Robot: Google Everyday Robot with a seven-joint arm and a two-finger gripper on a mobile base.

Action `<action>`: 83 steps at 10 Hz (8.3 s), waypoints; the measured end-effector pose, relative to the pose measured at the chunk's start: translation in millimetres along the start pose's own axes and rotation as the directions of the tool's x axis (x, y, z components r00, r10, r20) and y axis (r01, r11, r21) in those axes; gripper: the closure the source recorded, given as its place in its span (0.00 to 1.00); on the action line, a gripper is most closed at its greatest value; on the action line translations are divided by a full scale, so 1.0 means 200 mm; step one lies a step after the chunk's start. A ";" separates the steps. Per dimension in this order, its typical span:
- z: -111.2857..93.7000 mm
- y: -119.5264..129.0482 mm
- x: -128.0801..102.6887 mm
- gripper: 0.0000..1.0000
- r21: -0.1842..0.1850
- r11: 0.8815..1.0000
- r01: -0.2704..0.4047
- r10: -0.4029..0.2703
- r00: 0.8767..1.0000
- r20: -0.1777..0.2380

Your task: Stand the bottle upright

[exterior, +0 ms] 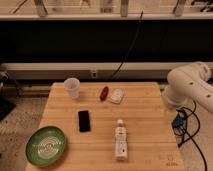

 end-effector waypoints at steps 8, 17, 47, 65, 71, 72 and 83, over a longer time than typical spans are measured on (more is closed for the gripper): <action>0.00 0.00 0.00 0.20 0.000 1.000 0.000 0.000 1.000 0.000; 0.02 0.03 -0.04 0.20 -0.008 0.999 0.039 -0.040 0.999 -0.020; 0.36 0.25 -0.70 0.20 -0.080 0.688 0.721 -0.724 0.675 -0.144; 0.62 0.42 -0.77 0.20 -0.071 0.627 0.776 -0.779 0.626 -0.039; 0.67 0.48 -0.79 0.20 -0.075 0.591 0.803 -0.805 0.593 -0.005; 0.68 0.49 -0.79 0.20 -0.078 0.584 0.808 -0.810 0.586 0.001; 0.73 0.55 -0.83 0.22 -0.078 0.546 0.834 -0.833 0.551 0.047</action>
